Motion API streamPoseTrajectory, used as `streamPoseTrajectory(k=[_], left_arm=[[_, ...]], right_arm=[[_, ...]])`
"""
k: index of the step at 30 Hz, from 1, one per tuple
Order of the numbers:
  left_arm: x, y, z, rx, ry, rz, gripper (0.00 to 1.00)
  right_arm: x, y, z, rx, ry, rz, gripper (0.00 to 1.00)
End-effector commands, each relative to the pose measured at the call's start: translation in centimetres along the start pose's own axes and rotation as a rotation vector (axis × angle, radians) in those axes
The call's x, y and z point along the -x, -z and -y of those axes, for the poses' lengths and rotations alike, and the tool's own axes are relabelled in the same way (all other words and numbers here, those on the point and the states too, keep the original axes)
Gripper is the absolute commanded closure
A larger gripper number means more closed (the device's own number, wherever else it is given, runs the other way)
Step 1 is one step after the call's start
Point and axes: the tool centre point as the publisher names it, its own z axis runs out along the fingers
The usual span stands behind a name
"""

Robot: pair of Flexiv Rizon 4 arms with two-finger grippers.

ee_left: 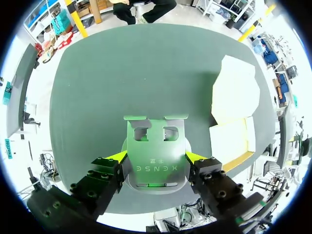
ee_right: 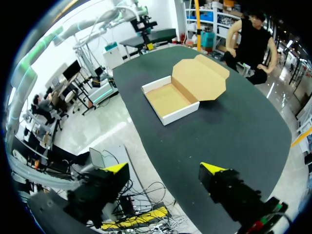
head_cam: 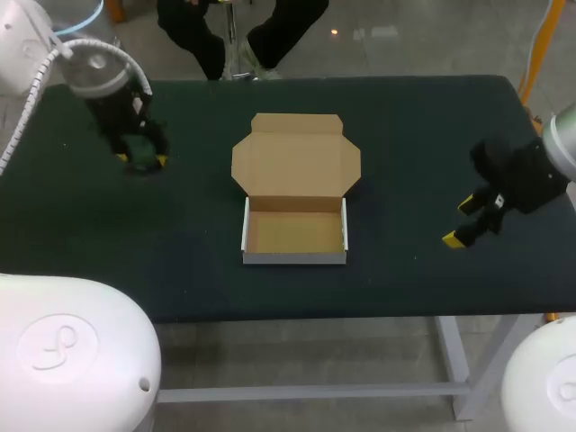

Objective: Assemble the packaging by folding the flat box into shape, placing the metal phone stand inside, and closing the box properly

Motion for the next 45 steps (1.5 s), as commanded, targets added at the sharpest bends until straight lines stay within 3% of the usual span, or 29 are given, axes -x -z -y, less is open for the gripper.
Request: streamPoseTrajectory(k=[1,14,28,45], left_arm=[[-1.8,0.6,-1.1,-0.332,-0.024,0.015,1.0],[-7.7,-0.1,-2.4,-0.319,-0.15,-0.022,1.0],[-12.1,-2.2,-2.6,-0.206,-0.302,-0.03,1.0],[-16.9,-4.2,-2.9,-0.142,-0.43,-0.048,1.0]], right_arm=[[0.0,0.1,0.0,0.001,0.002,-0.005,0.0],[0.0,0.1,0.0,0.001,0.002,-0.005,0.0],[0.0,0.1,0.0,0.001,0.002,-0.005,0.0],[0.0,0.1,0.0,0.001,0.002,-0.005,0.0]])
